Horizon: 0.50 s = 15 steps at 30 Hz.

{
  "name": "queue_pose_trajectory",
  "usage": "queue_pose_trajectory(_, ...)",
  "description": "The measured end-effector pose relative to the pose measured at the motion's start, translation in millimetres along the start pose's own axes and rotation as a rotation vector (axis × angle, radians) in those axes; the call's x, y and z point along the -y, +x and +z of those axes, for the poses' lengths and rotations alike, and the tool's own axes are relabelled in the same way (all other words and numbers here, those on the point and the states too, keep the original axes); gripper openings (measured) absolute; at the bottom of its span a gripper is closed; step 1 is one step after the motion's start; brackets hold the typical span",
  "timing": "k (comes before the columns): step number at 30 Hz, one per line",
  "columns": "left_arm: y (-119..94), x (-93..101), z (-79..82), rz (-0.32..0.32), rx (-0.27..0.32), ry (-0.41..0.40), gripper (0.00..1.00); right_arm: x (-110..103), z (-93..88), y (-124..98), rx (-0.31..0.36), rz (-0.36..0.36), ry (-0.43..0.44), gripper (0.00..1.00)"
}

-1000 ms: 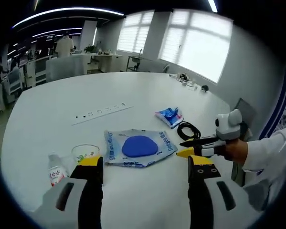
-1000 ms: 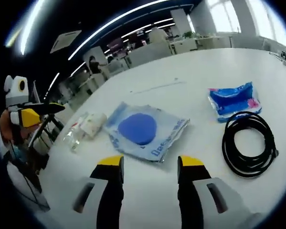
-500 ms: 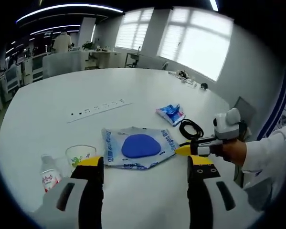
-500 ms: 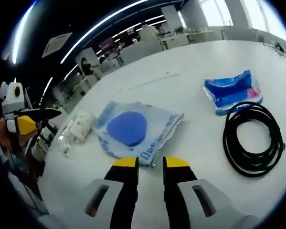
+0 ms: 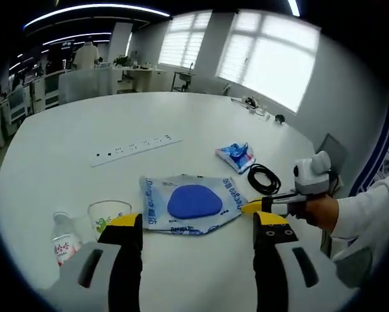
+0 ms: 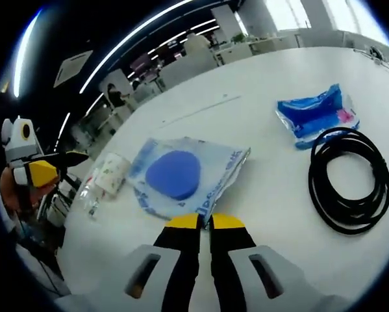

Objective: Arrange the tabletop items into an orderly group along one side of the table until the central work area is clear of visible clutter.

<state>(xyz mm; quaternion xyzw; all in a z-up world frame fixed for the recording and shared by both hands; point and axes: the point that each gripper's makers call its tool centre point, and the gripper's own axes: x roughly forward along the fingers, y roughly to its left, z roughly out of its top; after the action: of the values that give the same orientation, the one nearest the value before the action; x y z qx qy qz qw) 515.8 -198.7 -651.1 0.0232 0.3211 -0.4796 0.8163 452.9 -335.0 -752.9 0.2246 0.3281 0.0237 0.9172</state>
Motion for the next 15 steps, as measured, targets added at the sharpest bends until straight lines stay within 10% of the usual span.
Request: queue_pose_trajectory(15,28,-21.9,28.1,0.038,-0.006,0.030,0.63,0,-2.1,-1,0.001,0.010,-0.006,0.01)
